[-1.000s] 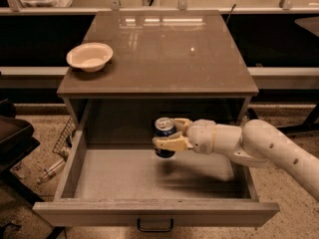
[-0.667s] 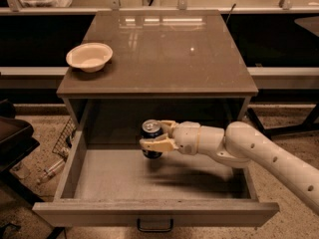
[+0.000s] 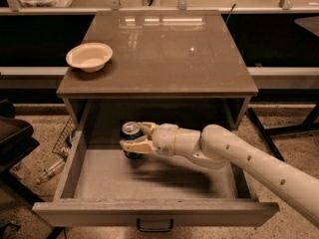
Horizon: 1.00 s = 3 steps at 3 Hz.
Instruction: Place pepsi can into top drawer
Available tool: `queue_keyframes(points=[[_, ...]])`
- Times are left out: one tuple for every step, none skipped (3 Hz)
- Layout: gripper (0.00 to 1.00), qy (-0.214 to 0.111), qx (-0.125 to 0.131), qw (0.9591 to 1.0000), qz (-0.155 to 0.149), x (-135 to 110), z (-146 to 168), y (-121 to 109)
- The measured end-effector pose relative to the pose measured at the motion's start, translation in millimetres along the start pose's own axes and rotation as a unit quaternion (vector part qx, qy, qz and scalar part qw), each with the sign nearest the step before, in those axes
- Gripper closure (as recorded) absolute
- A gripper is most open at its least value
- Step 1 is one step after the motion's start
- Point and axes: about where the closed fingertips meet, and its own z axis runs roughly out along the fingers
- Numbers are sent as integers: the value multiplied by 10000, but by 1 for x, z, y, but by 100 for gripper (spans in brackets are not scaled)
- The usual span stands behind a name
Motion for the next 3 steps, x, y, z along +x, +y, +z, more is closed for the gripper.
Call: queue_keyframes(points=[[100, -56, -32, 10000, -76, 4, 22, 4], [98, -228, -104, 9997, 9, 22, 38, 5], [67, -214, -120, 9997, -17, 18, 39, 7]])
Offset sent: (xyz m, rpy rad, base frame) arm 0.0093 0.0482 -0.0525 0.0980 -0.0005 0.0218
